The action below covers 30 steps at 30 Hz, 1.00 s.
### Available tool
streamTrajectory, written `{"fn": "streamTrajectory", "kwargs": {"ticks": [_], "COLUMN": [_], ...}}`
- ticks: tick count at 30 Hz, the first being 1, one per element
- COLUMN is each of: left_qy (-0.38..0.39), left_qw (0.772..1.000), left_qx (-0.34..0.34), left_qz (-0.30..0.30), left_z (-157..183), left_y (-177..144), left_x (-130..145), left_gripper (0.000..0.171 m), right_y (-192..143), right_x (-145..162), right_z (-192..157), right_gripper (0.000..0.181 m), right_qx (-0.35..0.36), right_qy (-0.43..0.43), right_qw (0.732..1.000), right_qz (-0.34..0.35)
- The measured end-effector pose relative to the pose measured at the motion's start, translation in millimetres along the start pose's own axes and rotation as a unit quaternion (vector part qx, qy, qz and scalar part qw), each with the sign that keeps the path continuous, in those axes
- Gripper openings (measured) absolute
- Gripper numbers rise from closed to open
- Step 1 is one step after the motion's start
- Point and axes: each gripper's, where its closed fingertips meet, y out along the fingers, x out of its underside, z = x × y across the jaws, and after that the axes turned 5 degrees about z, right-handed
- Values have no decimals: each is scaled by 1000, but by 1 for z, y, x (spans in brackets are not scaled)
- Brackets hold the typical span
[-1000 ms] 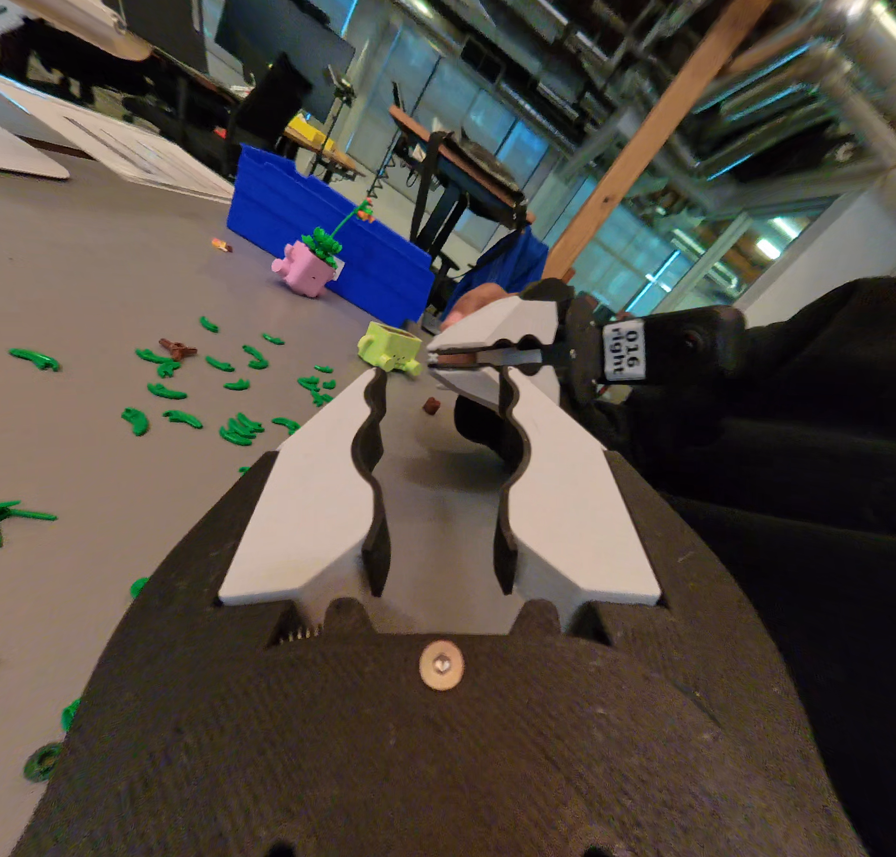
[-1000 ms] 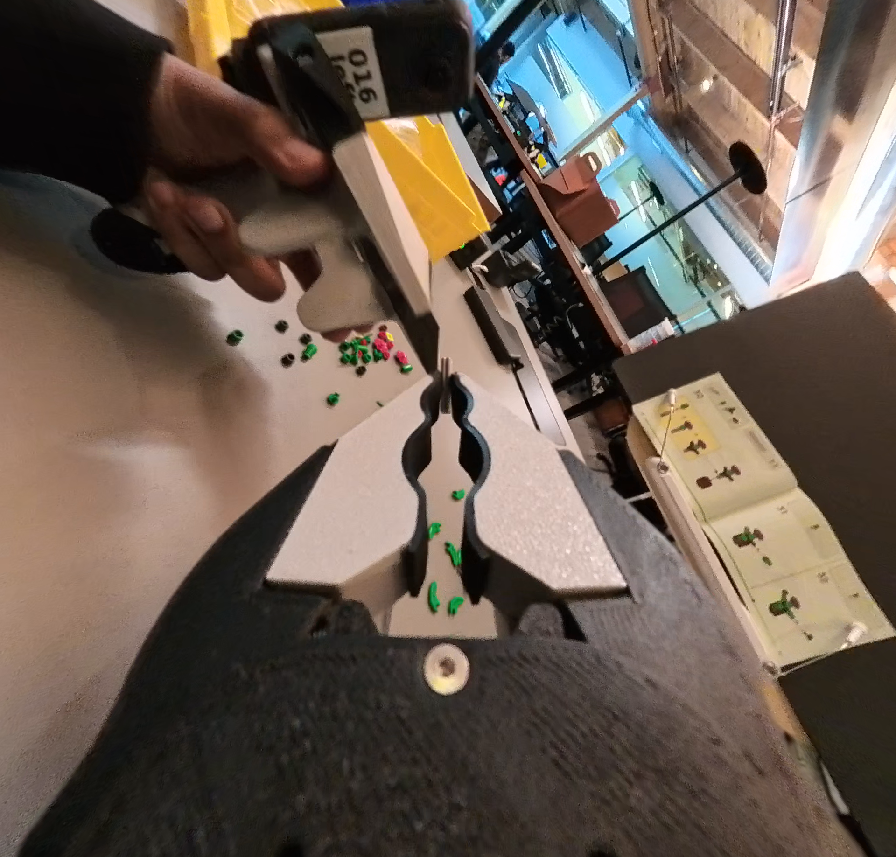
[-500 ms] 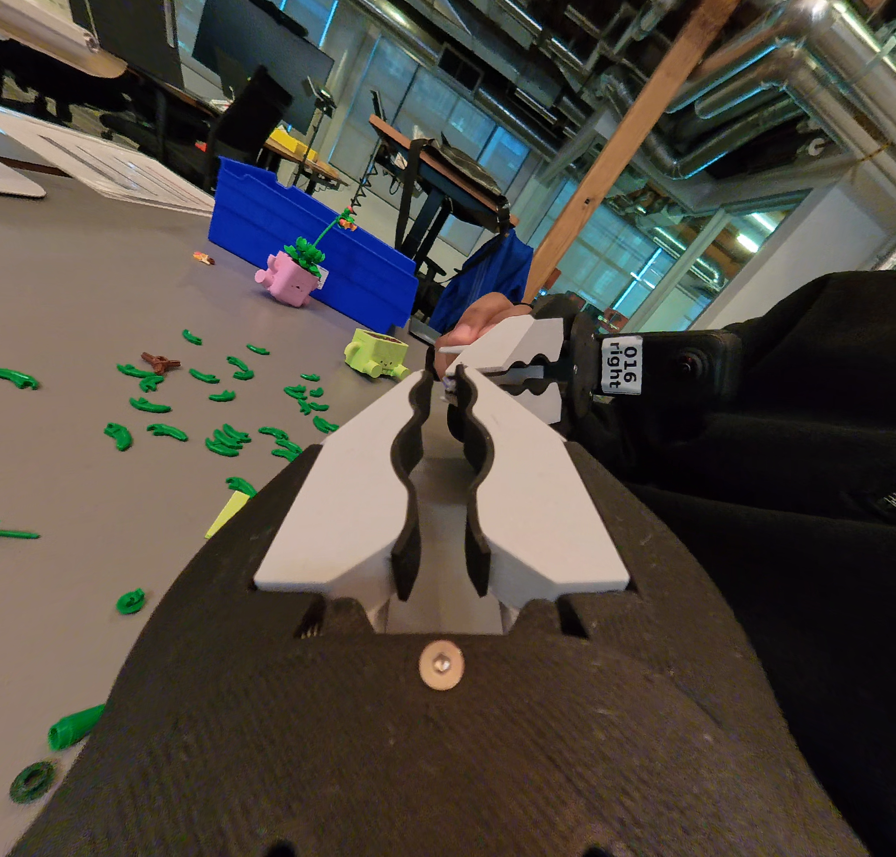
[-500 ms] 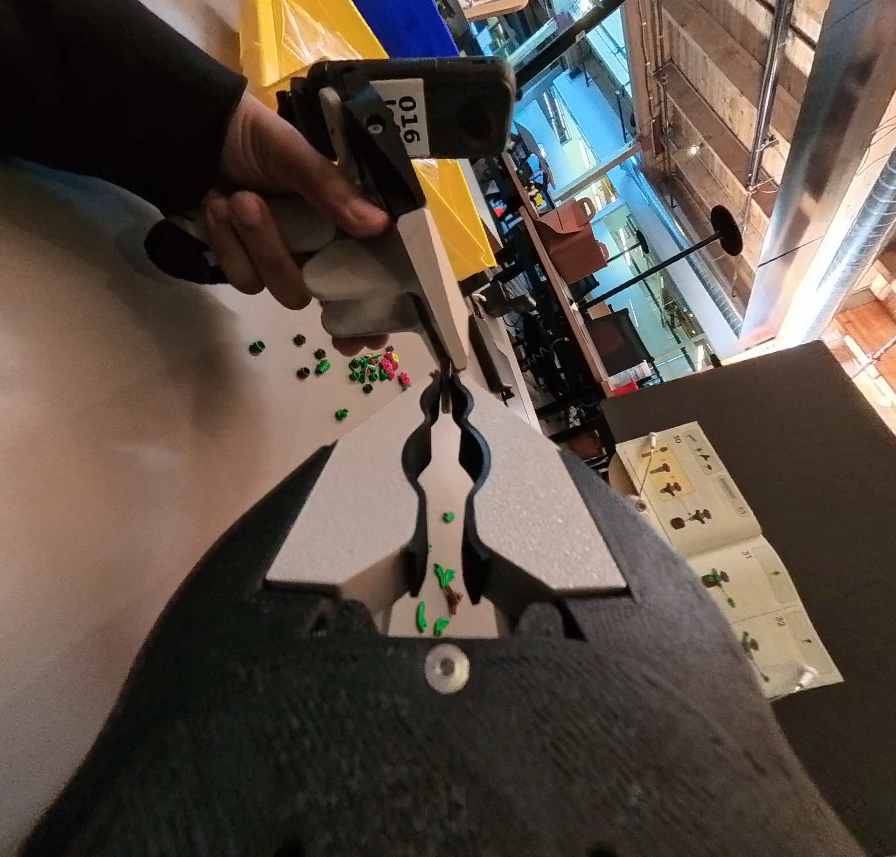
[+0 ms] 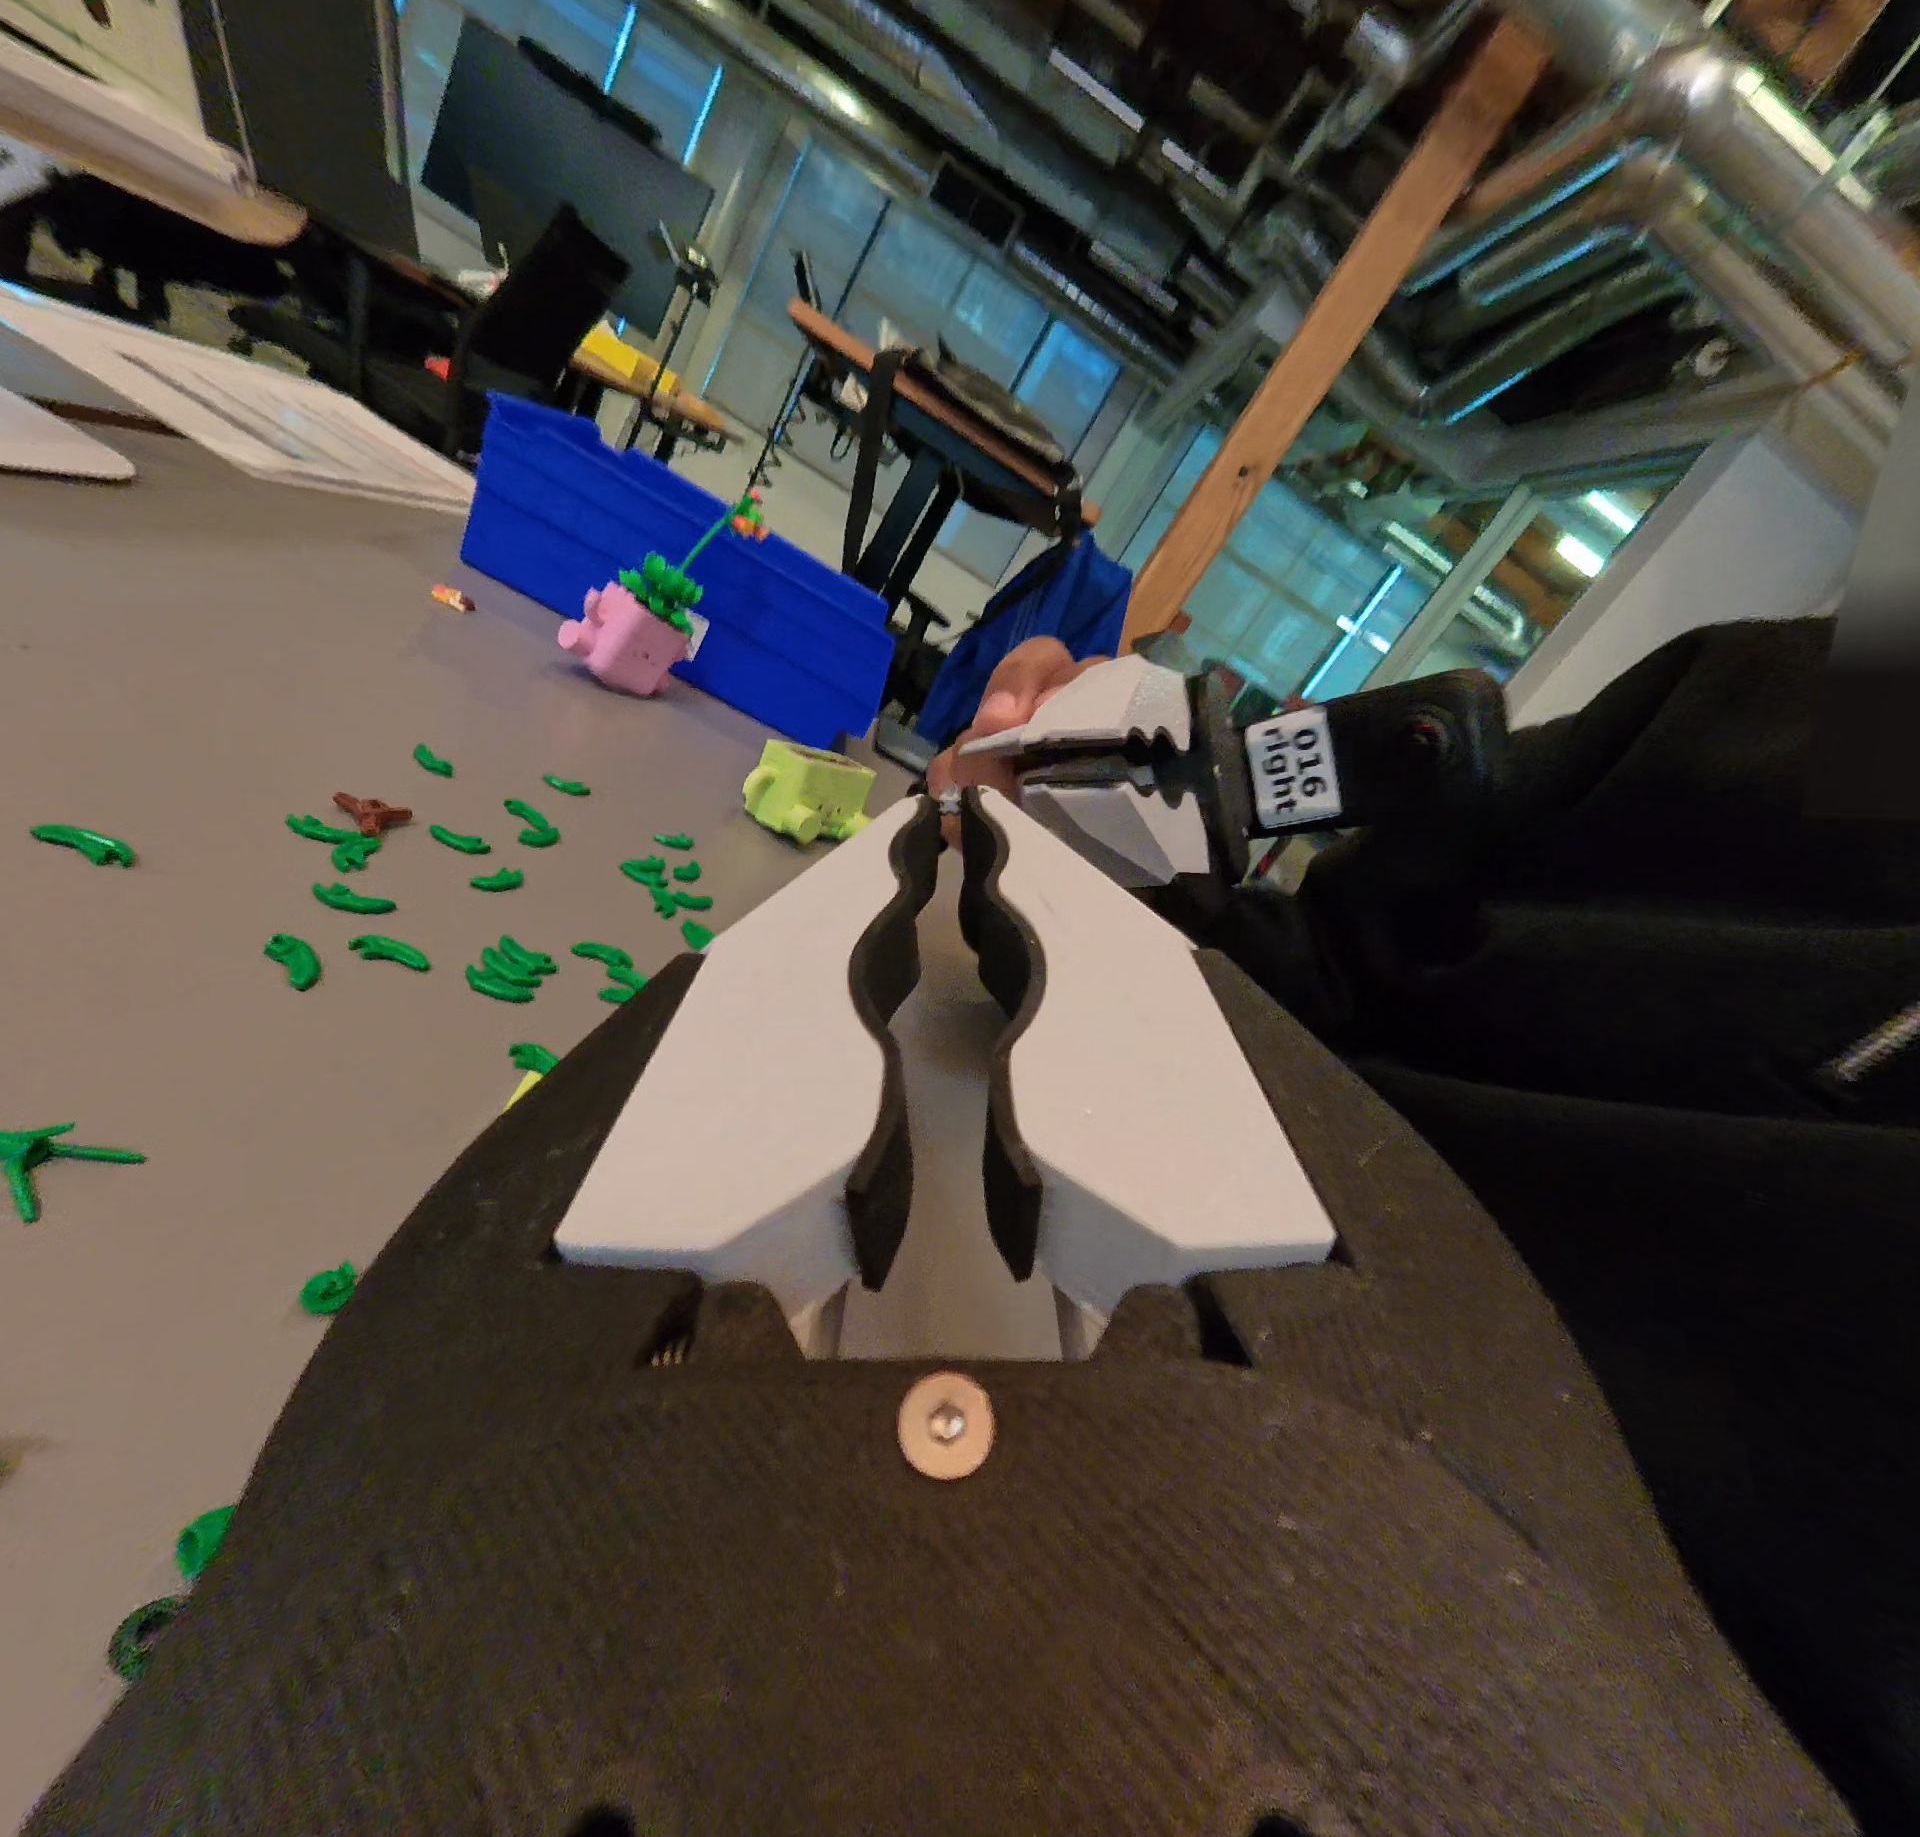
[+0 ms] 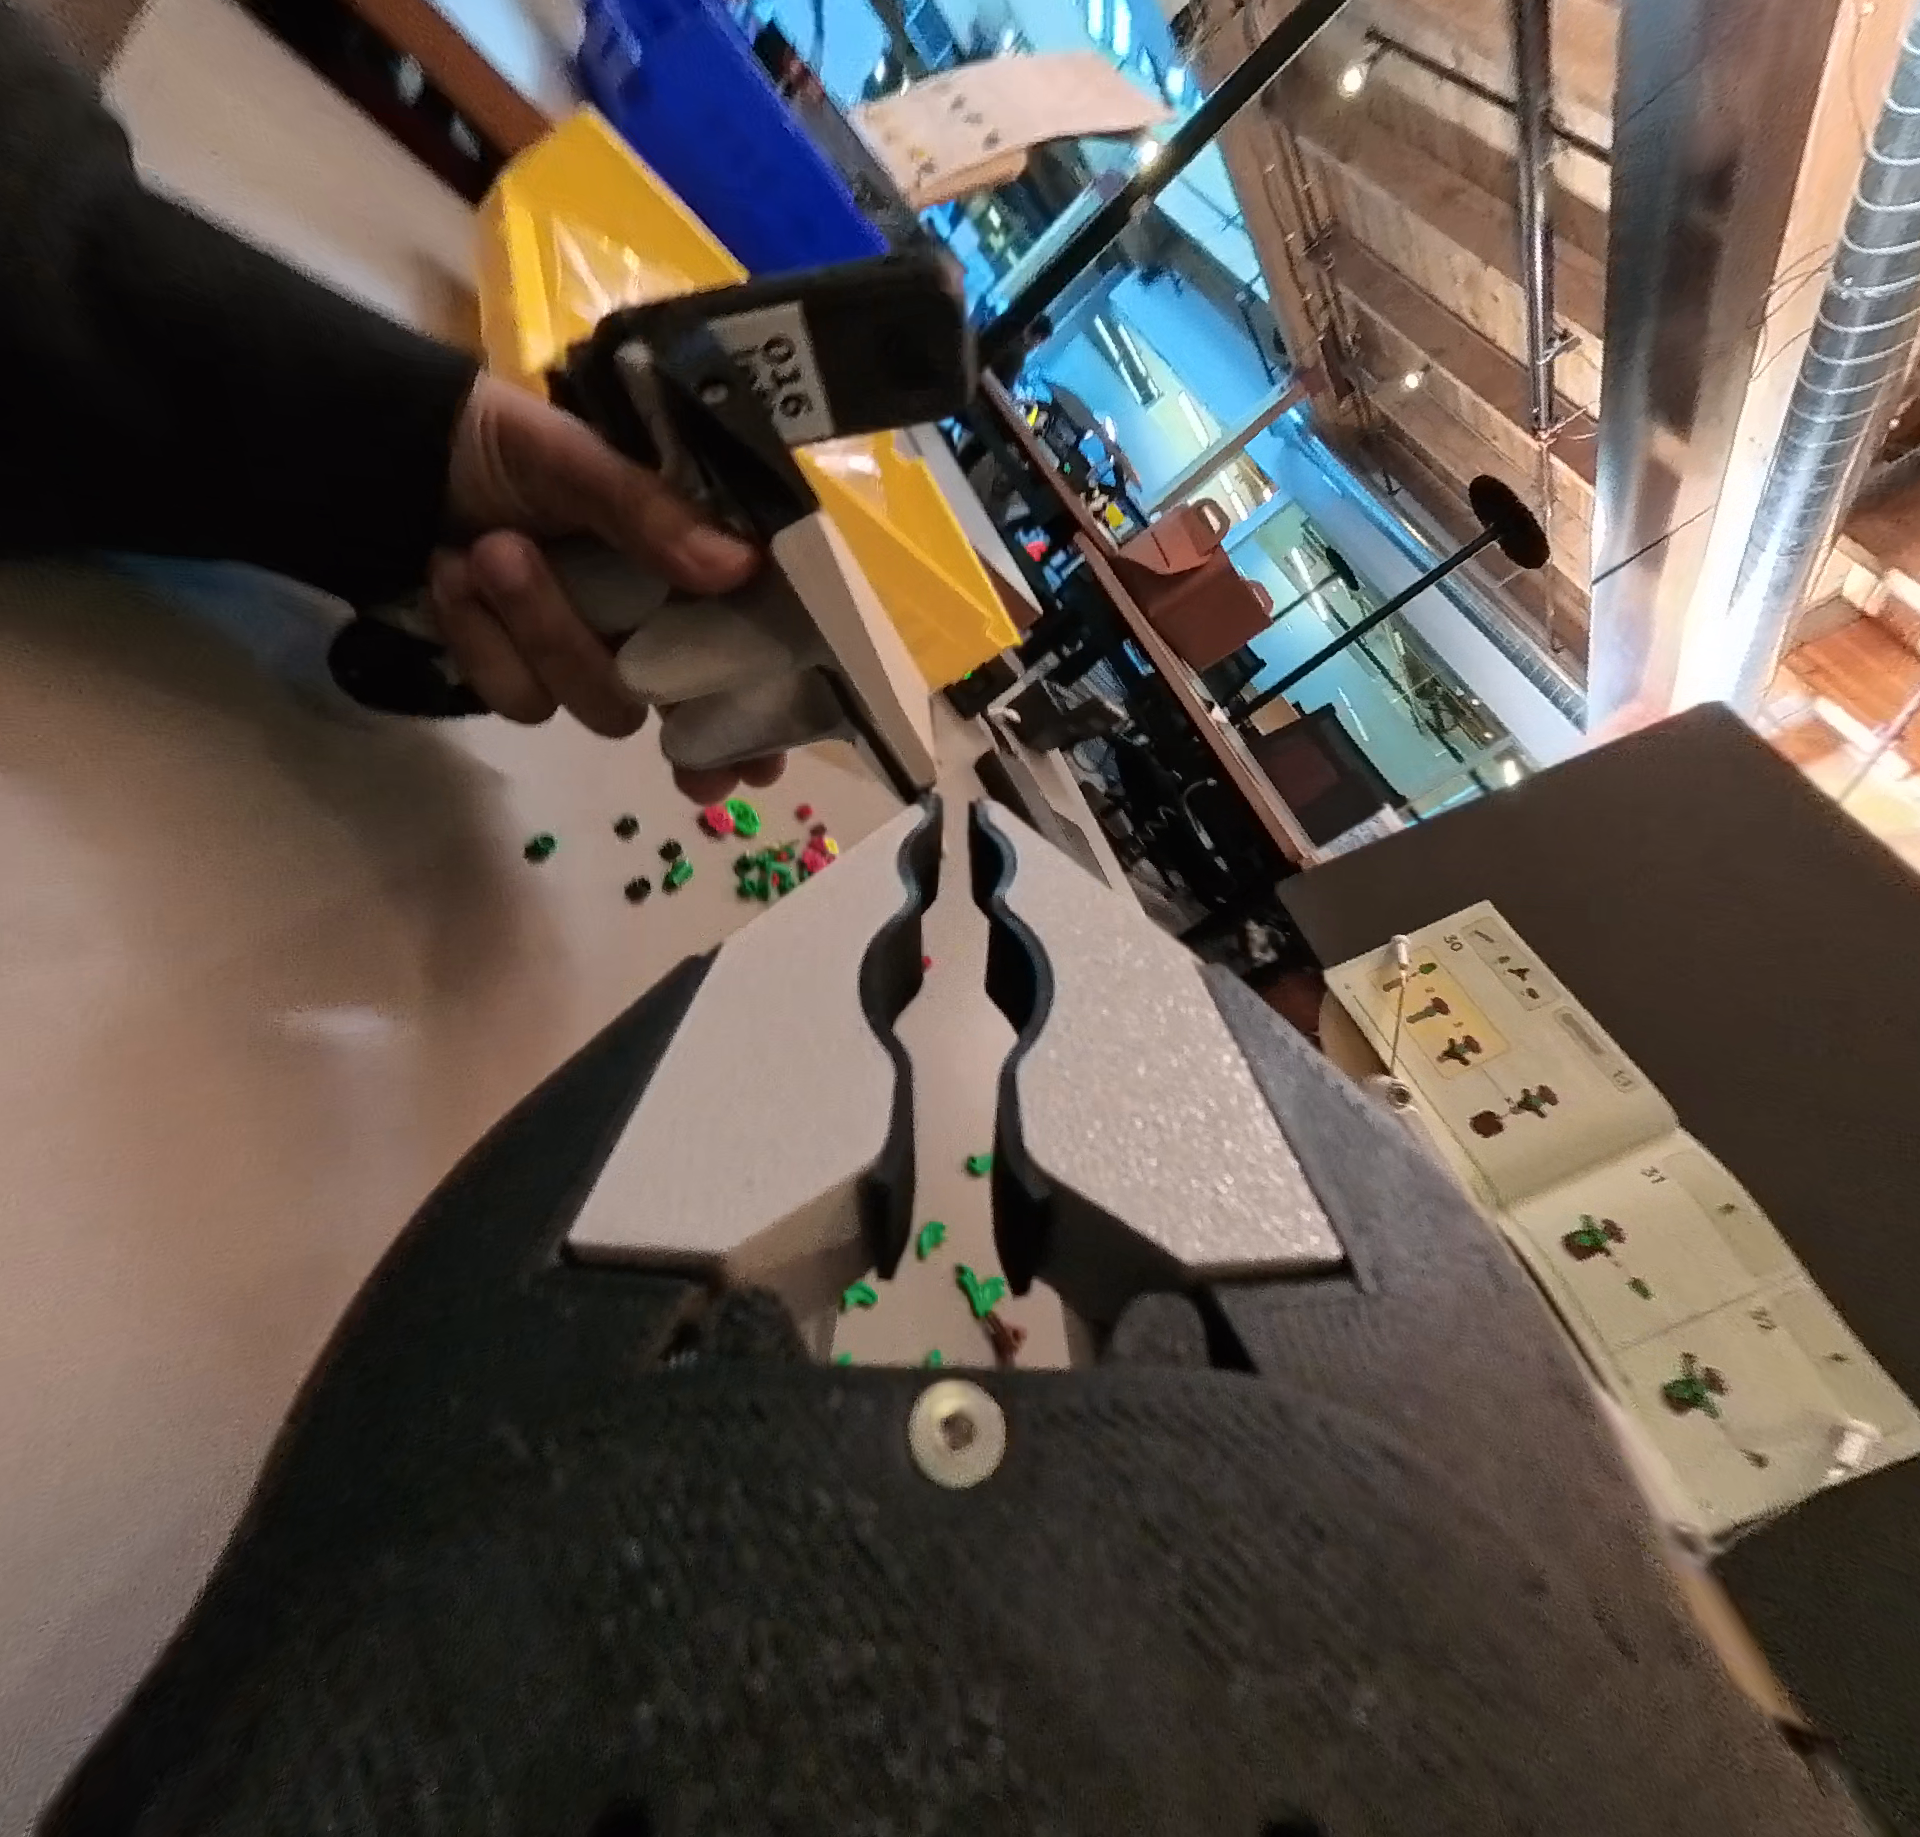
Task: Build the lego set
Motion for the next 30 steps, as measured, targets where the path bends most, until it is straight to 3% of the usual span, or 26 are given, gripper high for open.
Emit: {"fn": "streamTrajectory", "kwargs": {"ticks": [5, 11, 30], "left_qy": [-20, -27, -34], "left_qw": [997, 994, 993], "left_qx": [55, 94, 114], "left_qz": [53, 47, 17], "left_z": [17, 29, 35], "left_y": [-9, -1, 11], "left_x": [-19, -15, -3], "left_gripper": [1, 1, 1], "right_y": [-5, -6, -7], "right_x": [-8, -19, -20], "right_z": [11, 9, 0], "right_gripper": [13, 17, 3], "right_qx": [-6, -47, -75], "right_qy": [117, 218, 239], "right_qw": [992, 971, 964], "right_qz": [38, 83, 92]}}
